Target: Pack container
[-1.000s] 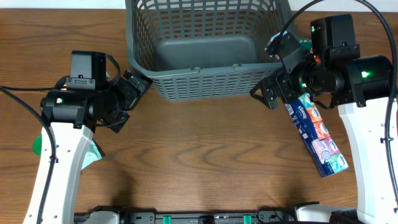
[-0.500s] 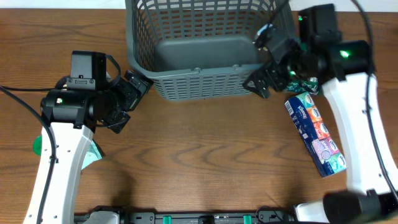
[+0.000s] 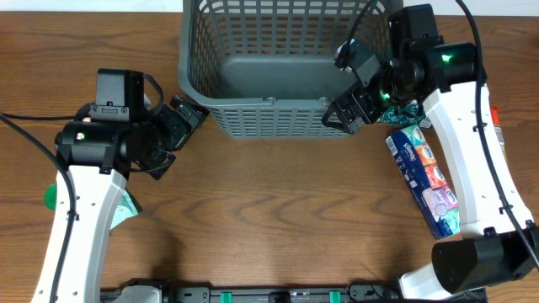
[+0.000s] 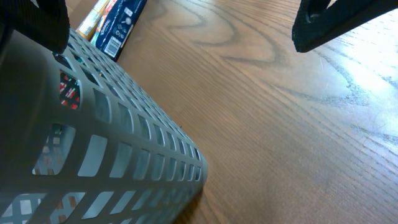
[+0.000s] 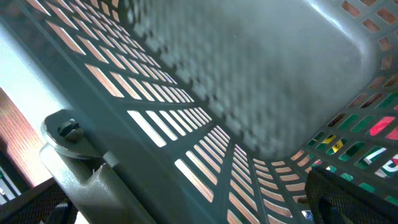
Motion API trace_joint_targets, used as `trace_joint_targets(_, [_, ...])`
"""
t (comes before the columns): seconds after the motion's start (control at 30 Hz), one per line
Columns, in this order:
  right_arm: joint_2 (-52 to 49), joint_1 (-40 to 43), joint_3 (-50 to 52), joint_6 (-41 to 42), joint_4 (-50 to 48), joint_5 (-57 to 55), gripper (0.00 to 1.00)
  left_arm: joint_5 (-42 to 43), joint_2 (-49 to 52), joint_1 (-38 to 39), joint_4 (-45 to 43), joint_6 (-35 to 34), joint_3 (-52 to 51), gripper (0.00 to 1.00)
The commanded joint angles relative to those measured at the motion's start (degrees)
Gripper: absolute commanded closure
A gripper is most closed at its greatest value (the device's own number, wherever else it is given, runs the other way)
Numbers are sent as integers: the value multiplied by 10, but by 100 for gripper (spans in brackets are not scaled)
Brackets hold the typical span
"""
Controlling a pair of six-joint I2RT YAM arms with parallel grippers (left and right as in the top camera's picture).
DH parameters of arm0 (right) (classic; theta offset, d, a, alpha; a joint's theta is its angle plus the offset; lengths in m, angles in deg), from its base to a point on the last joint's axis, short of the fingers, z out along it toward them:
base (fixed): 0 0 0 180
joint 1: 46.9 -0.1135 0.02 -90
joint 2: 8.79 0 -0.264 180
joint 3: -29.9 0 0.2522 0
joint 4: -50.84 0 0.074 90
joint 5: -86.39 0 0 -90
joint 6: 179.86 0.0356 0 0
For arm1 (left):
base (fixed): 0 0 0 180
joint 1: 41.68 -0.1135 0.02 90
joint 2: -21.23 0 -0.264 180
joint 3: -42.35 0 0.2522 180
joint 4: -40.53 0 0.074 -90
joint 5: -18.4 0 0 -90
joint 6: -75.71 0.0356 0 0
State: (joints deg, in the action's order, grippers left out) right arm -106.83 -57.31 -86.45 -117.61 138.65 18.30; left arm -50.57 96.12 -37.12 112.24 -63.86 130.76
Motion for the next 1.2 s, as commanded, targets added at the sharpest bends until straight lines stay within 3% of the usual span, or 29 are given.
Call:
trace_joint_targets(0.0, [3, -6, -5, -4, 1, 10, 1, 3, 5, 0, -3, 13, 6, 2])
trace_joint_targets(0.27, [3, -6, -7, -4, -32, 10, 1, 28, 3, 0, -15, 84, 6, 1])
trace_joint_targets(0.43, [3, -5, -32, -3, -47, 10, 1, 27, -4, 0, -17, 89, 6, 1])
trace_joint_targets(0.77, [3, -5, -212, 29, -2, -16, 1, 23, -7, 0, -19, 89, 6, 1])
trace_joint_targets(0.93, [8, -5, -306, 102, 70, -128, 1, 23, -10, 0, -17, 145, 6, 1])
trace_joint_targets(1.07, [25, 1, -323, 176, 120, -254, 1, 23, -16, 0, -13, 229, 6, 1])
trace_joint_targets(1.17, [47, 17, -323, 236, 157, -310, 1, -13, -24, -3, -6, 247, 6, 1])
